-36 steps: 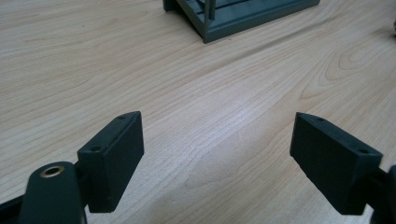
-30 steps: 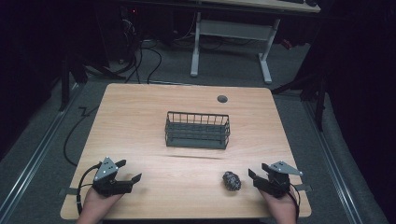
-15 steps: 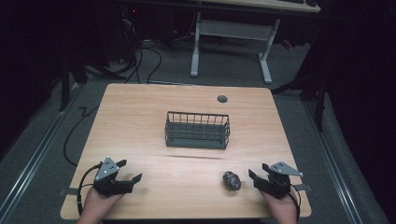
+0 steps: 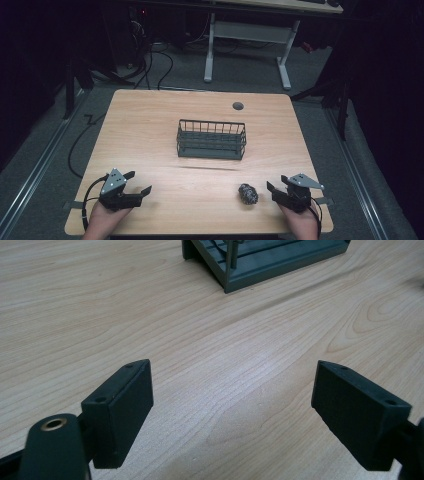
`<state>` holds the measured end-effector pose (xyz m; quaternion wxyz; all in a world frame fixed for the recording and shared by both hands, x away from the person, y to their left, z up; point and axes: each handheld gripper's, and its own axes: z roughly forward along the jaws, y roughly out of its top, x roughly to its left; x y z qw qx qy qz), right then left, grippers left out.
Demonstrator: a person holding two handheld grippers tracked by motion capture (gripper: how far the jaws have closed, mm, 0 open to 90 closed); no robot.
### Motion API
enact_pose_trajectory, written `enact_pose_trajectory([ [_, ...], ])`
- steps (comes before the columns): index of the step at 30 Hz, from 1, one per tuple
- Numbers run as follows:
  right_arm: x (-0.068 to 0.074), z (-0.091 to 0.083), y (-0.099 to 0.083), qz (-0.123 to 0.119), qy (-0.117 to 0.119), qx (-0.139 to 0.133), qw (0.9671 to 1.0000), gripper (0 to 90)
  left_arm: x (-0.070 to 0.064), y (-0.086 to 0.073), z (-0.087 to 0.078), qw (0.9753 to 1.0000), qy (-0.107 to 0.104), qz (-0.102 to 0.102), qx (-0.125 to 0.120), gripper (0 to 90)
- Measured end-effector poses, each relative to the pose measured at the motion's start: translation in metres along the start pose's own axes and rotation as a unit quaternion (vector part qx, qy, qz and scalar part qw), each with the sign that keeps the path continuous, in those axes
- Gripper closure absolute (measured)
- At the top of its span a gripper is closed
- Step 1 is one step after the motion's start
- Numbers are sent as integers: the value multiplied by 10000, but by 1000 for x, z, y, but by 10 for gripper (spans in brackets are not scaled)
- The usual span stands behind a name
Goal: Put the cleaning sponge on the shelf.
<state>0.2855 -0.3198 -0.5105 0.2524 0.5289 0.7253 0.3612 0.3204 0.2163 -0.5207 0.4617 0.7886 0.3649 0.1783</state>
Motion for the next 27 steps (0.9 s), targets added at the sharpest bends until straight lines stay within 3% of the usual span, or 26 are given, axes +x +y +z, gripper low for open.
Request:
enact_pose_trajectory([
  [6, 2, 1, 0, -63, -8, 93, 9999, 391, 1, 0, -2, 10000, 13, -41, -33, 173],
  [11, 9, 4, 3, -220, -139, 386, 9989, 371, 0, -1, -3, 10000, -2, -19, -24, 172],
  [16, 12, 5, 10, -234, -143, 507, 9983, 369, -1, -1, -4, 10000, -43, 1, -46, 172],
  [20, 13, 7, 14, -389, -174, 730, 9964, 361, -2, -1, -3, 10000, -87, 16, -45, 172],
  [27, 10, 9, 18, -335, -57, 1017, 9942, 342, -2, -2, -3, 9999, -96, 2, -36, 172],
])
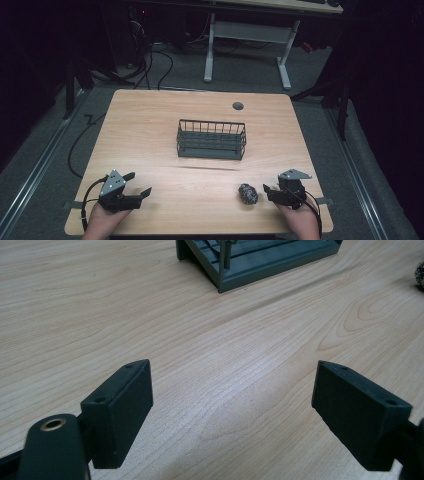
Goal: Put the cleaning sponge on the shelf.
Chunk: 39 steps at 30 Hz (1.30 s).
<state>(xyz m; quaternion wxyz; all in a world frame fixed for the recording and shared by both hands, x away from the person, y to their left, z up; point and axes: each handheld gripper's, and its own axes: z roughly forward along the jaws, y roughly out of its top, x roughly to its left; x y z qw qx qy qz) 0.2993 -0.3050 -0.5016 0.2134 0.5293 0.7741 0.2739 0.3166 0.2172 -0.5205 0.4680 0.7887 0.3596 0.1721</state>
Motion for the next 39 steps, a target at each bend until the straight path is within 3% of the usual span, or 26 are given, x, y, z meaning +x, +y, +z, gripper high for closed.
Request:
enact_pose_trajectory([
  [8, -7, -1, 4, 70, 135, 271, 9995, 341, 0, 0, 0, 10000, -2, -10, -10, 171],
  [16, -9, -2, 9, -9, 228, 585, 9980, 340, -1, -1, 1, 10000, -19, -1, 35, 171],
  [20, -7, -2, 12, -161, 242, 766, 9966, 339, 0, -1, 1, 10000, -25, -9, 30, 172],
  [25, -1, -3, 19, -448, 228, 1084, 9928, 335, -3, -1, 4, 9999, -67, 49, 77, 172],
  [26, 1, -4, 22, -571, 226, 1224, 9906, 333, -3, -1, 4, 9999, -72, 52, 85, 172],
  [28, 2, -4, 23, -611, 247, 1274, 9897, 332, -3, -1, 4, 9999, -66, 47, 85, 172],
  [34, 7, -6, 31, -921, 268, 1674, 9812, 328, -2, -1, 3, 10000, -60, 9, 66, 172],
  [39, 8, -8, 35, -943, 297, 1815, 9784, 329, -2, -1, 3, 10000, -73, 25, 64, 172],
])
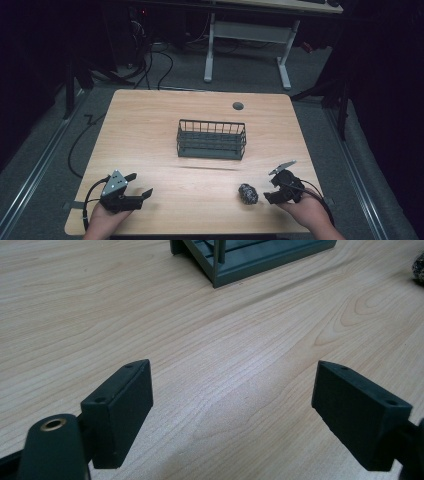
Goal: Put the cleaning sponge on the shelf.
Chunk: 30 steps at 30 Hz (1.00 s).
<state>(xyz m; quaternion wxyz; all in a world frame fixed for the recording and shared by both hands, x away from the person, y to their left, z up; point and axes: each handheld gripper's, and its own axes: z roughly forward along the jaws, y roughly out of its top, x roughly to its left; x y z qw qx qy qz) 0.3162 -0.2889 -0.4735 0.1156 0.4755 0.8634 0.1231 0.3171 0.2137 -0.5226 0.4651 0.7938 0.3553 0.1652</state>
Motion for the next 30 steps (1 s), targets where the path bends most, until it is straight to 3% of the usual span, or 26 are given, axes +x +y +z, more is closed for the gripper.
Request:
enact_pose_trajectory([
  [4, 2, -3, 3, -121, 35, 212, 9997, 321, 0, 1, 1, 10000, -11, 7, 5, 171],
  [7, 4, -6, 5, -187, 80, 227, 9995, 316, 0, 1, 1, 10000, -12, 6, -10, 172],
  [16, 19, -14, 13, -315, 510, 575, 9965, 205, 0, 1, 1, 10000, -12, -6, -5, 172],
  [30, 46, -3, 33, -570, 642, 763, 9934, 164, 0, 1, 1, 10000, -39, 8, -3, 172],
])
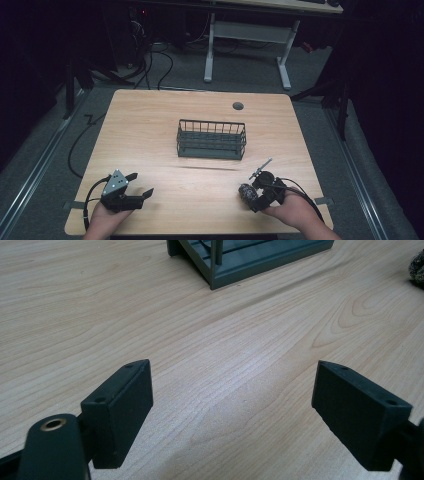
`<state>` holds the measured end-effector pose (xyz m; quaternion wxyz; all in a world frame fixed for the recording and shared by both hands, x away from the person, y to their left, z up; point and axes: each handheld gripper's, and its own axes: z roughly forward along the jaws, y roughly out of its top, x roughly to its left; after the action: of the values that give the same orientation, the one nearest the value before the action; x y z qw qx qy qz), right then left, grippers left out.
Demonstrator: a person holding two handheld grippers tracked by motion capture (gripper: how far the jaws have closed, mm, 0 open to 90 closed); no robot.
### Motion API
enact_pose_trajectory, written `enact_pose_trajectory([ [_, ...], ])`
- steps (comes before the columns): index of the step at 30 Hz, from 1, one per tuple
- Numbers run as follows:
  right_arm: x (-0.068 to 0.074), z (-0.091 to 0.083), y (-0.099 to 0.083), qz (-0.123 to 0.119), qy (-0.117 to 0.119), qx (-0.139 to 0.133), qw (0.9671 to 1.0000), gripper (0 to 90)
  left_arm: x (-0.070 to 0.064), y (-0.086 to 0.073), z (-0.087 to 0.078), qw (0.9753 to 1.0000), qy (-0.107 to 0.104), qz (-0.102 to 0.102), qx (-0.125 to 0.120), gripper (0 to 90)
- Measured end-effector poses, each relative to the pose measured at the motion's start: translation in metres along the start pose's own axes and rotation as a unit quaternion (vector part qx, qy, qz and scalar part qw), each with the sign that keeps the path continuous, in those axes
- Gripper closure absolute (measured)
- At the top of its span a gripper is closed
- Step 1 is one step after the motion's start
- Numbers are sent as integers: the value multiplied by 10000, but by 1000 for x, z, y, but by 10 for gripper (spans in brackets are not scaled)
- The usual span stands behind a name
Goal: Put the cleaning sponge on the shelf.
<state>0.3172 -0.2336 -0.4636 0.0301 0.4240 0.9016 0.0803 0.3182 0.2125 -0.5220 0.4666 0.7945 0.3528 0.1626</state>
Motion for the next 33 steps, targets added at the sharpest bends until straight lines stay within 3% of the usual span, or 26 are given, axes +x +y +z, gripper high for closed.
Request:
enact_pose_trajectory([
  [5, 4, 9, 11, -132, 12, 38, 9999, 168, 1, 0, -1, 10000, -2, 5, -1, 171],
  [11, 6, 15, 18, -102, 2, 15, 9999, 185, 1, 0, -1, 10000, 1, 10, 0, 172],
  [18, 3, 19, 22, -159, -31, -57, 9999, 313, 2, -1, -2, 10000, 13, -38, -7, 172],
  [19, 3, 18, 23, -178, 28, -56, 9998, 373, 2, -1, -2, 10000, 19, -40, -6, 172],
  [21, 3, 17, 24, -210, 33, -108, 9997, 392, 2, -1, -2, 10000, 28, -40, -10, 172],
  [26, 3, 11, 24, -282, 15, -132, 9995, 409, 2, -1, -2, 10000, 38, -36, -2, 172],
  [33, -4, -3, 22, -173, -26, -213, 9996, 415, 2, -1, -2, 10000, 57, -48, -10, 172],
])
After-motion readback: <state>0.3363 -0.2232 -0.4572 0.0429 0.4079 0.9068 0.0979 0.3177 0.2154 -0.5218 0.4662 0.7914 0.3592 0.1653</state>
